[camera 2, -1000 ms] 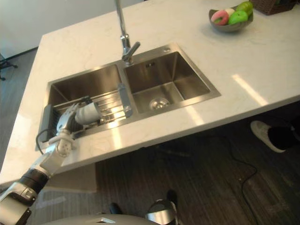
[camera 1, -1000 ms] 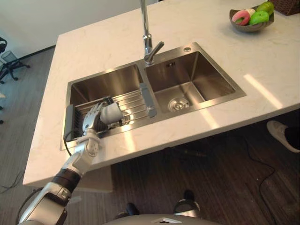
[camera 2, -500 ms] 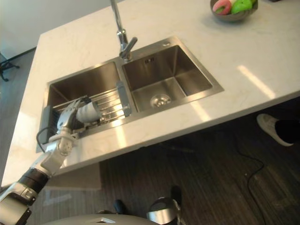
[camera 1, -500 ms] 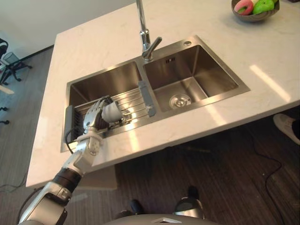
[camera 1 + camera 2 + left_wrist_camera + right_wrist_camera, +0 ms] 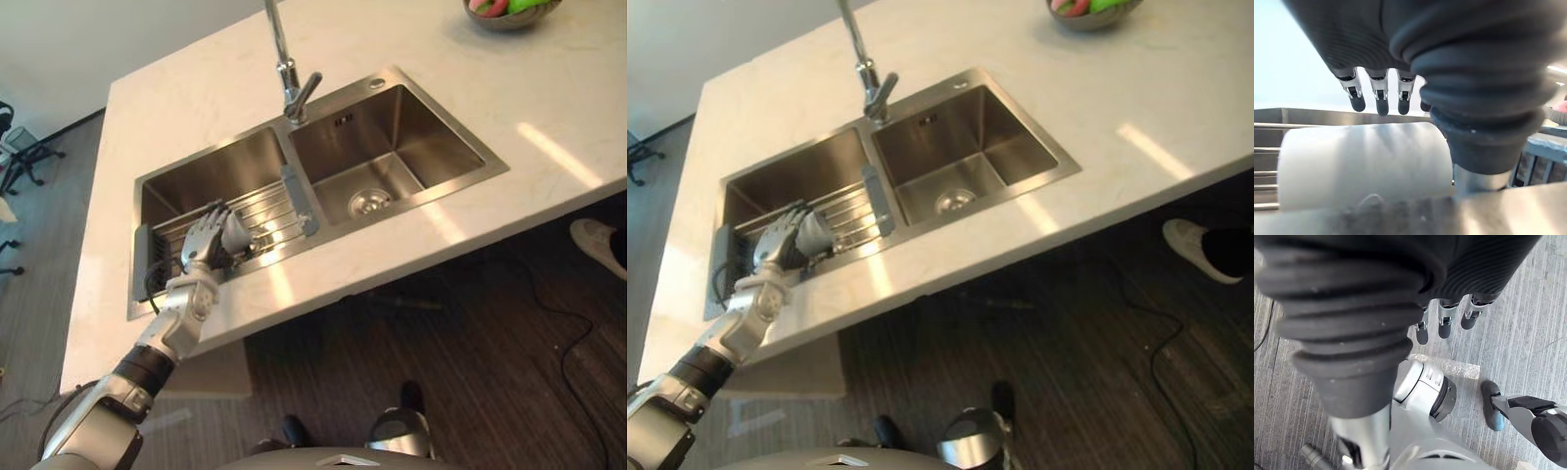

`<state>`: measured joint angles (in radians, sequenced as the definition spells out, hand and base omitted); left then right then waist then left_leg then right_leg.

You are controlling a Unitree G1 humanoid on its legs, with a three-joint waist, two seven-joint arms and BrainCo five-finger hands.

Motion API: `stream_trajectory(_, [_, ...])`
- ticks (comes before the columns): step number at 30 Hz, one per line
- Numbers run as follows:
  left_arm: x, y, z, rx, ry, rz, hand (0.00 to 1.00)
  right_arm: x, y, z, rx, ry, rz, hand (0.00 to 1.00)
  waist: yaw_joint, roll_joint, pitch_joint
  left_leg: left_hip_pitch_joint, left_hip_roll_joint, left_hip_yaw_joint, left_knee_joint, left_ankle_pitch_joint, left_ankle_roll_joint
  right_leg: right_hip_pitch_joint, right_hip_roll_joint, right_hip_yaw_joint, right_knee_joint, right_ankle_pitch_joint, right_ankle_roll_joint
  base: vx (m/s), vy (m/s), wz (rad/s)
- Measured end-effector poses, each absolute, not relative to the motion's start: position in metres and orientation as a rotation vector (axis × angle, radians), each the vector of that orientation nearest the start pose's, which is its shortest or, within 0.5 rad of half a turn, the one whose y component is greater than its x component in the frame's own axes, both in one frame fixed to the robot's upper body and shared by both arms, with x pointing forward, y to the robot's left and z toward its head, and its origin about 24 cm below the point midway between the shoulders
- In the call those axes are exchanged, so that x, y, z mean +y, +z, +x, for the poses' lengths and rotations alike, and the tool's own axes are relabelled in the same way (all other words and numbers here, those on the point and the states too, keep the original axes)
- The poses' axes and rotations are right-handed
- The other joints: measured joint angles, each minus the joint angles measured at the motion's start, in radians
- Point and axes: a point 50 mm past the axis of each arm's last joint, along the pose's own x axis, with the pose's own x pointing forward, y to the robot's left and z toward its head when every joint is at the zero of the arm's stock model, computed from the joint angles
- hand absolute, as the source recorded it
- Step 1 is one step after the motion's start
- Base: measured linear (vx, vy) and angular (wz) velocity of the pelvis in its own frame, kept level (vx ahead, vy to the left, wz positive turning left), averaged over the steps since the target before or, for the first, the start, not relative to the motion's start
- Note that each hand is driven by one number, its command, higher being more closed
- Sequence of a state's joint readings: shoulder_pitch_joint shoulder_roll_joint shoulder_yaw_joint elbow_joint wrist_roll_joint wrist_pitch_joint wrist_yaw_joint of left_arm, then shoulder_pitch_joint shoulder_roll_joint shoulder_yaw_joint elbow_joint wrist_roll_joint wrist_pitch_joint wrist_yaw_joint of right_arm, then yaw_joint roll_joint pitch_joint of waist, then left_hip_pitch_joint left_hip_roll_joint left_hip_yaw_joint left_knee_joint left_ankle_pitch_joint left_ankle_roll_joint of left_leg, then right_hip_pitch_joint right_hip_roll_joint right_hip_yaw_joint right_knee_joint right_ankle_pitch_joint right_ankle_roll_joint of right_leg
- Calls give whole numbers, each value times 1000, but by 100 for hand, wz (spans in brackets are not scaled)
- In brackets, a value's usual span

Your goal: Walk over to the sink, pick up the cup, carry it to the dishwasher, place the cup inside the dishwasher, then close the dishwasher door

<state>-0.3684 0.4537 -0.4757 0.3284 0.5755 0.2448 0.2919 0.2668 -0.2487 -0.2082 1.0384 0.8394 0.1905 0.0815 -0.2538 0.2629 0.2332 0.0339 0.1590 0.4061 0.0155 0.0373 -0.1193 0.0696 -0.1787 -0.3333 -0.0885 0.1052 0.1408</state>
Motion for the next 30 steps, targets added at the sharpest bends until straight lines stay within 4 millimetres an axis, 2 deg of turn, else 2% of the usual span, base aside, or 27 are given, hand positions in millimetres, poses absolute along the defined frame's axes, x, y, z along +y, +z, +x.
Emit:
stream_trajectory(5, [167, 47, 312, -3, -30, 1220, 0, -257, -158, 11, 1154, -757, 728, 0, -8, 10, 1, 2, -2, 1, 6, 11, -2, 3, -2, -1, 7, -4, 0, 67, -17, -4])
stream_trajectory(11, [163, 51, 316, -12, -32, 1238, 0, -255, -159, 12, 1160, -747, 725, 0, -2, -14, 19, -6, -20, 1, 7, 65, 1, 1, -21, -6, 0, -14, -8, -69, -14, 5])
stream_trajectory(16, [165, 54, 321, 45, -45, 1258, 0, -255, -159, 12, 1159, -747, 725, 0, -13, -16, 22, -11, -22, 1, 7, 82, 5, -2, -23, -6, 0, -17, -5, -85, -23, 2])
stream_trajectory(21, [167, 57, 324, 81, -40, 1248, 0, -255, -159, 12, 1159, -746, 726, 0, -19, -17, 23, -18, -22, 1, 6, 62, 16, -12, -24, -5, 0, -11, 1, -28, 4, -1])
stream_trajectory(23, [169, 57, 325, 90, -36, 1217, 0, -257, -158, 14, 1151, -746, 723, 0, -22, -2, 30, -15, -14, -1, 6, 17, 30, -11, -14, -5, -1, -9, 4, -3, 37, -3])
stream_trajectory(26, [171, 56, 324, 81, -42, 1200, 0, -254, -159, 14, 1148, -745, 728, 0, -21, -6, 33, -14, -17, 1, 15, -6, 17, -10, -21, -5, -1, -1, 9, 15, 26, -4])
stream_trajectory(30, [168, 53, 324, 84, -91, 1189, 0, -259, -158, 17, 1135, -744, 714, 0, -22, 19, 36, -10, -13, 1, 15, -6, 11, -6, -18, -8, 0, 3, 11, 43, -13, -1])
